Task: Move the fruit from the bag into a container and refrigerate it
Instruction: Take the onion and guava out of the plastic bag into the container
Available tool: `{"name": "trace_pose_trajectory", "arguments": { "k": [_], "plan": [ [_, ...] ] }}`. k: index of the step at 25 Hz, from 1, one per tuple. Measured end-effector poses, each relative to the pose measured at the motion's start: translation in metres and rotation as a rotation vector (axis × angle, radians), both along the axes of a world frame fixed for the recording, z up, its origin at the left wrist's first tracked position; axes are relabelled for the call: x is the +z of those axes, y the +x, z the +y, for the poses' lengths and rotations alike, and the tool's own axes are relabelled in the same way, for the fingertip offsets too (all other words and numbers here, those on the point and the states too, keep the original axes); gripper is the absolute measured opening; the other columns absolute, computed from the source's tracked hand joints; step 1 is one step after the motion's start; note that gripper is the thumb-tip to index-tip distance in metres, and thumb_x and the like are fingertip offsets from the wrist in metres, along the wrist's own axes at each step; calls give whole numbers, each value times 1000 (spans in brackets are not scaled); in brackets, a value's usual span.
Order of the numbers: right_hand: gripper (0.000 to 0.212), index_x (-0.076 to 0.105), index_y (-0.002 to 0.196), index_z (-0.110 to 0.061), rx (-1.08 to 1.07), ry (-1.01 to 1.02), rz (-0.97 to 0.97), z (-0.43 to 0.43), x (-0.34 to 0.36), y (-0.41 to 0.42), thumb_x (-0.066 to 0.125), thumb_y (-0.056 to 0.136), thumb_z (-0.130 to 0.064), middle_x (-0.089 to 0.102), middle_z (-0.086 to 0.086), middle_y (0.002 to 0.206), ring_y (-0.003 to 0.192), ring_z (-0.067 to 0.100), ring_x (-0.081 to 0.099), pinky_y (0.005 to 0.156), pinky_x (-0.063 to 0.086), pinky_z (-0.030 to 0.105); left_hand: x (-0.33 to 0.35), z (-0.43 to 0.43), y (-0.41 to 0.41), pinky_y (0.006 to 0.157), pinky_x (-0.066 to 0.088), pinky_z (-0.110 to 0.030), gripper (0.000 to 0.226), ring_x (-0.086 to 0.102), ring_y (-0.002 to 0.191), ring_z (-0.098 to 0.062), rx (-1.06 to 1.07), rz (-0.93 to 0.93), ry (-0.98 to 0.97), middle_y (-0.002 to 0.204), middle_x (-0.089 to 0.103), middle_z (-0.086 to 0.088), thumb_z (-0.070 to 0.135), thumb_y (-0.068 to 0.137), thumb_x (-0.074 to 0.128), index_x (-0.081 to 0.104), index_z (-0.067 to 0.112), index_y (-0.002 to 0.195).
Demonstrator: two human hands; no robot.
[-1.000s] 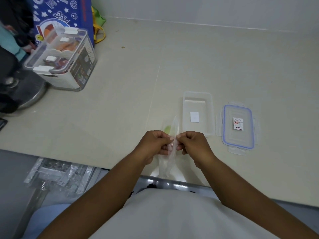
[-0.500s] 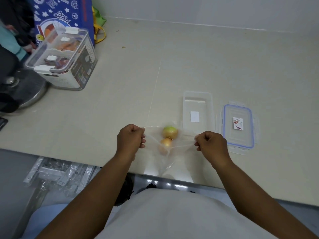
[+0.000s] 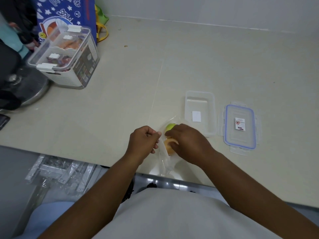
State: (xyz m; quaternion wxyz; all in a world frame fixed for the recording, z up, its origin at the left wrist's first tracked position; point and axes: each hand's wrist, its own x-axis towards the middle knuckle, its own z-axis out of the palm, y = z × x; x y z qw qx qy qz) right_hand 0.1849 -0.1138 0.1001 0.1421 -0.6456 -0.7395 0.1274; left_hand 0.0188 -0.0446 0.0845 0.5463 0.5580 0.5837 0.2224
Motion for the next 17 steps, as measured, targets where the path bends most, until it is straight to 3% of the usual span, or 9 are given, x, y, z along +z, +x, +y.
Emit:
{"name": "trace_pose_trajectory", "arguments": {
  "k": [2, 4, 9, 13, 17],
  "plan": [
    [40, 62, 123, -18, 74, -276, -119, 14, -11, -7, 65, 82, -20, 65, 5, 112, 99, 29, 62, 76, 55, 41, -1, -2, 0, 46, 49, -26, 17, 61, 47, -11, -13, 20, 17, 59, 67, 0, 23, 82, 69, 63, 13, 70],
    [39, 62, 119, -19, 108, -416, -227, 22, -23, -11, 67, 81, -22, 63, 3, 111, 94, 30, 64, 72, 55, 39, -1, -3, 0, 45, 49, -26, 17, 61, 47, -10, -10, 24, 25, 57, 67, 2, 23, 82, 70, 63, 13, 70],
    [36, 62, 119, -19, 154, -447, -294, 24, -42, -13, 61, 83, -18, 62, 4, 114, 96, 29, 64, 74, 56, 41, -4, -3, -6, 43, 47, -25, 17, 61, 45, -10, 2, 14, 12, 53, 65, 4, 22, 81, 70, 63, 12, 69],
    [49, 59, 126, -25, 142, -318, -102, 21, -22, 1, 69, 78, -29, 62, -1, 120, 104, 24, 63, 80, 54, 37, -7, 0, -7, 43, 47, -24, 18, 61, 45, -11, 14, 0, 0, 53, 66, 4, 24, 80, 70, 63, 12, 69],
    [57, 60, 123, -32, -11, -4, 384, 13, 15, 41, 76, 69, -43, 63, -8, 120, 106, 7, 60, 85, 49, 21, -8, 5, -6, 43, 47, -25, 17, 60, 46, -12, 30, -32, -18, 52, 65, 3, 22, 80, 70, 63, 12, 68]
  ]
}}
